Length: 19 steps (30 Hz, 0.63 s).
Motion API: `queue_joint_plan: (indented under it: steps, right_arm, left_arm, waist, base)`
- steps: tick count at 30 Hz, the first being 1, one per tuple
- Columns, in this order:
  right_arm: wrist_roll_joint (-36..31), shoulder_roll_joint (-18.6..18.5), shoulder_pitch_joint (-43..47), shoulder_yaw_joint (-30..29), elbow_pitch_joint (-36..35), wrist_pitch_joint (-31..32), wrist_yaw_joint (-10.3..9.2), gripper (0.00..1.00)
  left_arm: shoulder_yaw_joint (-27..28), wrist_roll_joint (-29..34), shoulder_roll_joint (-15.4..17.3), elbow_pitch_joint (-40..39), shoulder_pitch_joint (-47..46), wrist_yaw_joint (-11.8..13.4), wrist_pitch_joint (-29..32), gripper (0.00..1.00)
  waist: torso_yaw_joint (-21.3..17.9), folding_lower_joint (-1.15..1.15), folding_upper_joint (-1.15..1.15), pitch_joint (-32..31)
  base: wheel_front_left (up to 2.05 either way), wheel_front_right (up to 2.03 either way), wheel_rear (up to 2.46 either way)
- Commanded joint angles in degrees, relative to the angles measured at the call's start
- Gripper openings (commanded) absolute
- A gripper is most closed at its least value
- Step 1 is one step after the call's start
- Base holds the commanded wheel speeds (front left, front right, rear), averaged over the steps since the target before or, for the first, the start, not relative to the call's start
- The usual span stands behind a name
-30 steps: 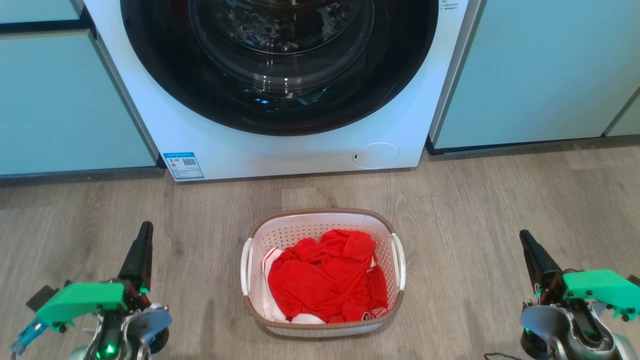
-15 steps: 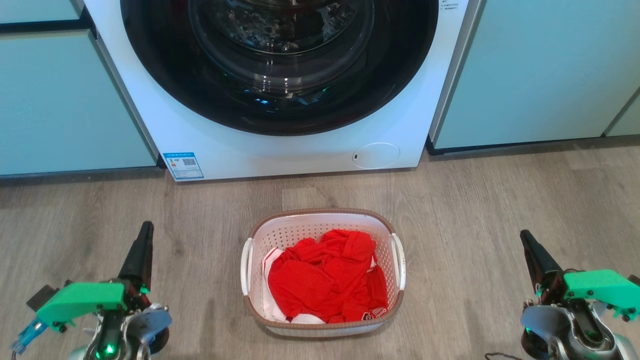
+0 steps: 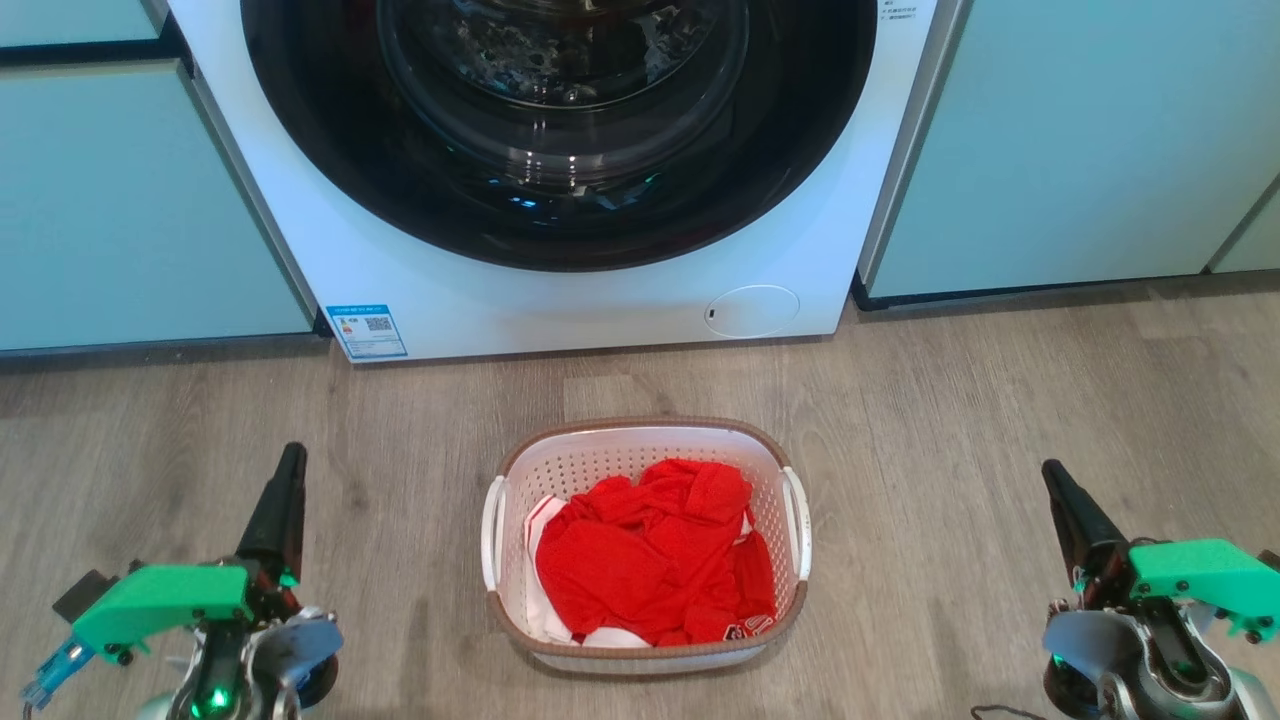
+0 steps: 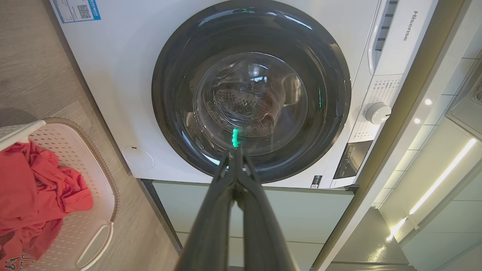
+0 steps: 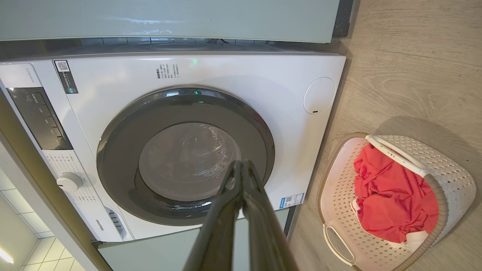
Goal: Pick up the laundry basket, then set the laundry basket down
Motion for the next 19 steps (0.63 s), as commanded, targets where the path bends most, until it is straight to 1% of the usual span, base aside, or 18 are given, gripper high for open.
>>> queue_joint_plan:
  steps: [1, 19]
  right_arm:
    - [-0.31, -0.25, -2.65, 0.85, -2.06, 0.36, -0.1, 0.0]
    - [-0.51, -0.09, -2.67, 0.62, -2.04, 0.54, -0.1, 0.0]
  left_arm:
    - [2.39, 0.6, 0.49, -1.7, -2.99, -0.38, 0.43, 0.0]
    - [2.66, 0.82, 0.3, -1.69, -3.01, -0.38, 0.65, 0.0]
  waist:
    - [0.0, 0.0, 0.0, 0.0]
    - [0.0, 0.0, 0.0, 0.0]
  base:
    - [0.0, 0.0, 0.0]
    - [0.0, 0.0, 0.0]
